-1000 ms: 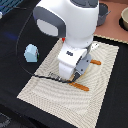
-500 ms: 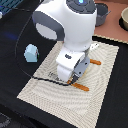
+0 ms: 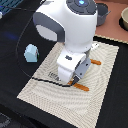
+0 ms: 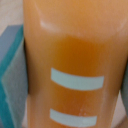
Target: Interact with the objects in diverse but meaningful ways.
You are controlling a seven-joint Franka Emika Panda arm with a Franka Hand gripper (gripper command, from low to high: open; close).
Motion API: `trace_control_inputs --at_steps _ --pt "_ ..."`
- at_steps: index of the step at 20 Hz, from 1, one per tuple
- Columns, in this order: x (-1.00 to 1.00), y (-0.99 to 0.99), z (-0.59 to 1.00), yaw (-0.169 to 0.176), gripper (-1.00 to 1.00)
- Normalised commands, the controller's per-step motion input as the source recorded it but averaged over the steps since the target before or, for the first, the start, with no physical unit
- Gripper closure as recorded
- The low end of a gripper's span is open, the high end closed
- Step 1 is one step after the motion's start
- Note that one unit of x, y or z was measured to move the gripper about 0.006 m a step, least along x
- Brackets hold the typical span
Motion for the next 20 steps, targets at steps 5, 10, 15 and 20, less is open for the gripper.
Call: trace_control_inputs --at_steps 5,10,15,20 --pt "0.05 -0.01 -0.05 0.000 -1.00" --pt "0.00 0.00 0.01 0.004 -1.00" --pt "0.04 0.02 -0.01 0.000 -1.00" --pt "0.03 0.09 -0.06 -0.008 -1.00"
